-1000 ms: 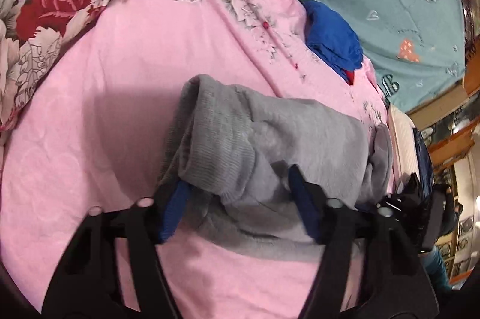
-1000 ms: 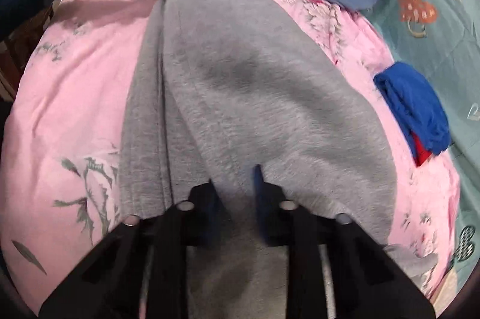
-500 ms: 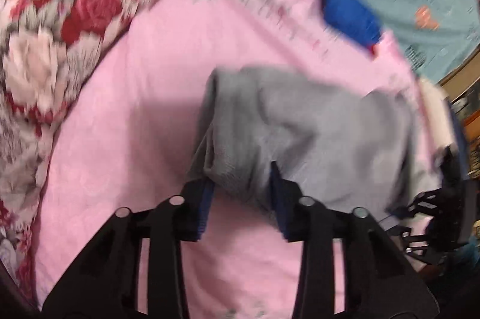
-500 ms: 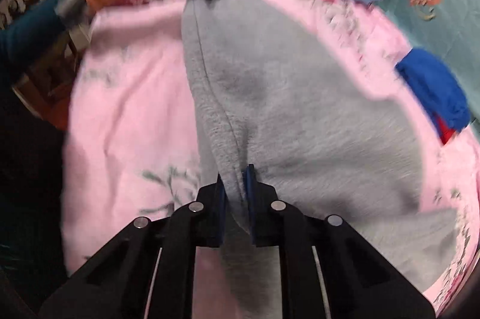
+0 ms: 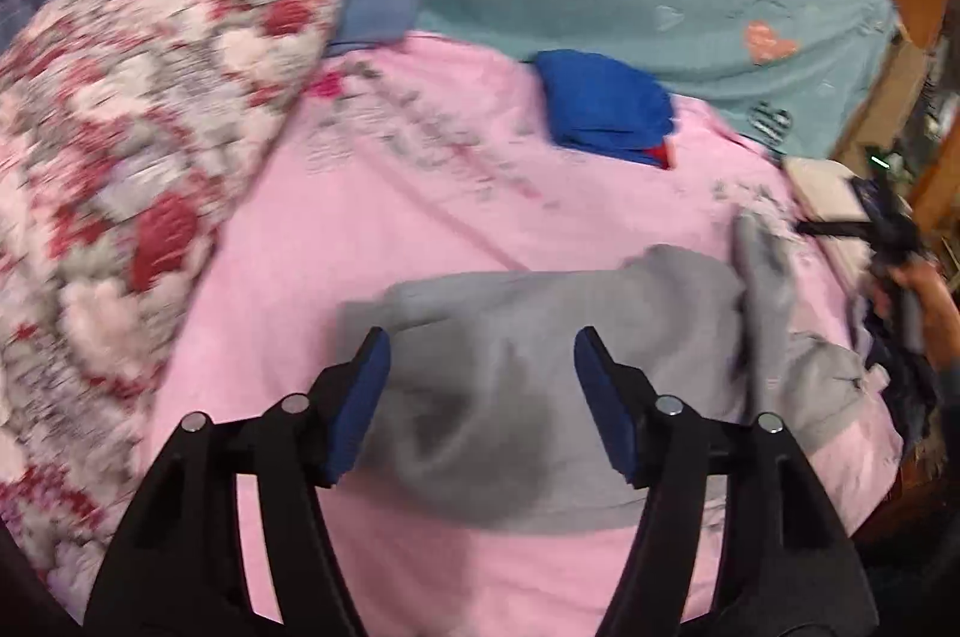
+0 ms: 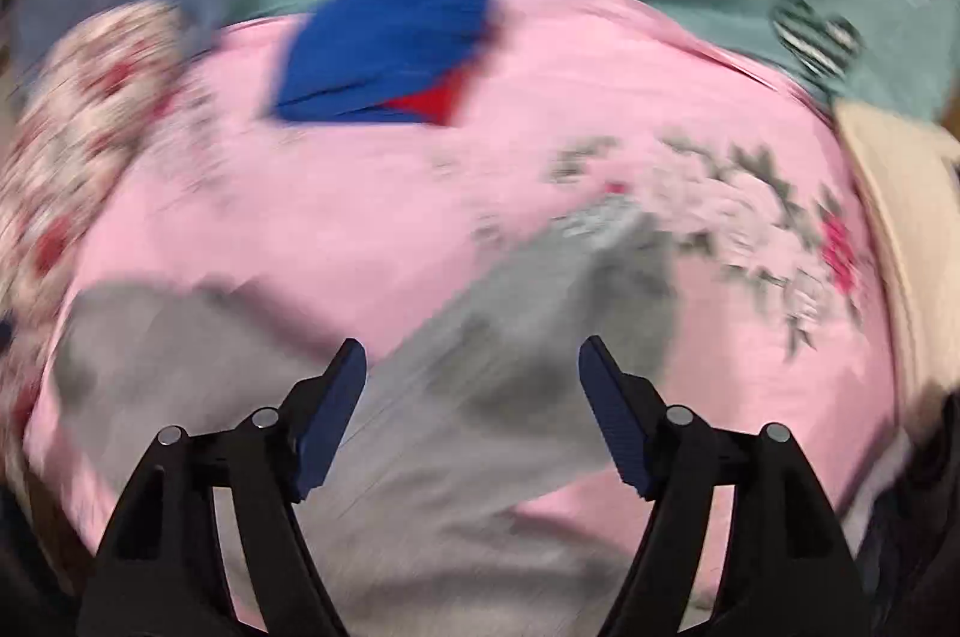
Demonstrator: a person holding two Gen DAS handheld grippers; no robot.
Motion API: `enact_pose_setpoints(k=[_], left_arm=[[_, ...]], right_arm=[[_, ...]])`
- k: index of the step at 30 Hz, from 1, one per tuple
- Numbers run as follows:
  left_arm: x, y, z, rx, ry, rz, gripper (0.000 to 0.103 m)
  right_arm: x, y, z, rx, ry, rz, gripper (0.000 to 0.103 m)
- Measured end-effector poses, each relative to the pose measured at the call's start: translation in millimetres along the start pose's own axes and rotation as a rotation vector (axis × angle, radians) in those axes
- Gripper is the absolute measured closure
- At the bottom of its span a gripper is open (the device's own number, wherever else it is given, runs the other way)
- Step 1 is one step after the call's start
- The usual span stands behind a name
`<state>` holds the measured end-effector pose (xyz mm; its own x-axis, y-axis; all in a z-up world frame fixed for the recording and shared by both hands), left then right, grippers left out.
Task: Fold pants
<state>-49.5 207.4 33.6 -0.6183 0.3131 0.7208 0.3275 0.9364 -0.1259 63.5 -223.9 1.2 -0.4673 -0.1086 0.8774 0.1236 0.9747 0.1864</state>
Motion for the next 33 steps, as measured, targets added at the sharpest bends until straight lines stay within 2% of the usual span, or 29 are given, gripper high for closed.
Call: enact_pose_setpoints(k=[2,4,7,8,10,11,12,13,14,16,18,20,23,25,28,30,33], left_arm=[[-26.9,-28.8,-1.6,-0.056,0.031,0.062,0.035],[-59.8,-53.5,10.6,-0.099,0.123,0.114,0.035],[-106.5,-72.0,42.8,-0.158,0.279,0.103,0.036],[-115.8,-70.0,54.3,-0.177,0.301,0.084,0.036],[-112.6,-68.2,64.0,-0.213,0.272,0.088,0.035],[-107.6,-65.5,65.4,-0.214,0.265,0.099,0.035],[-104.4,-61.5,65.1,-0.201,0.265,0.112,0.035],[-101.2,-57.3,64.7,-0.183,0.268,0.126,0.035],[-99.8,-52.0,64.5,-0.163,0.271,0.142,0.034],[-97.3,-44.0,63.3,-0.14,0.275,0.159,0.034],[-94.8,-39.4,63.4,-0.127,0.276,0.164,0.034],[-92.0,-40.4,64.3,-0.124,0.278,0.159,0.034],[-87.8,-40.6,64.4,-0.129,0.283,0.143,0.034],[-84.9,-39.0,64.7,-0.131,0.287,0.13,0.034],[-81.0,-31.4,64.0,-0.111,0.293,0.123,0.036],[-79.7,-26.6,63.2,-0.101,0.297,0.115,0.036],[-81.9,-22.1,61.4,-0.083,0.308,0.109,0.036]], right_arm=[[-23.1,-3.5,-19.6,-0.035,0.015,0.077,0.029],[-54.4,2.1,-33.8,-0.031,0.032,0.206,0.029],[-89.0,-2.6,-32.2,-0.024,0.08,0.332,0.029],[-97.1,-5.8,-32.0,-0.022,0.085,0.378,0.029],[-106.0,-8.9,-29.8,-0.013,0.076,0.407,0.03],[-107.3,-12.5,-27.5,-0.012,0.068,0.389,0.043],[-106.8,-16.3,-25.6,-0.012,0.062,0.335,0.054],[-105.7,-22.7,-23.7,-0.024,0.069,0.29,0.07],[-101.5,-30.9,-21.8,-0.053,0.065,0.246,0.083],[-83.4,-42.1,-18.4,-0.086,0.026,0.194,0.09],[-53.0,-57.8,-13.7,-0.155,-0.038,0.102,0.093],[-13.6,-77.3,-4.8,-0.248,-0.104,-0.039,0.096],[59.4,-106.8,20.3,-0.341,-0.226,-0.216,0.096],[106.4,-133.4,50.3,-0.404,-0.311,-0.329,0.096],[155.0,-163.3,106.2,-0.468,-0.401,-0.429,0.096],[169.8,-182.5,148.6,-0.513,-0.436,-0.454,0.096],[153.8,-209.4,214.8,-0.629,-0.408,-0.477,0.096]])
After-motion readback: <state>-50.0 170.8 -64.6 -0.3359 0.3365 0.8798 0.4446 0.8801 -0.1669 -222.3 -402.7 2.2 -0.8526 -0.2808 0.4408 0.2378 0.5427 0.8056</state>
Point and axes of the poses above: each gripper's, at about its wrist camera, not at the fingertips, and x roughly against the way its jaws point, y to its left, z to its underside, the point moved 3 cm from there along -x, roughly the way its jaws point, and after that the axes turned 9 degrees about -x, right-handed, at the moved point
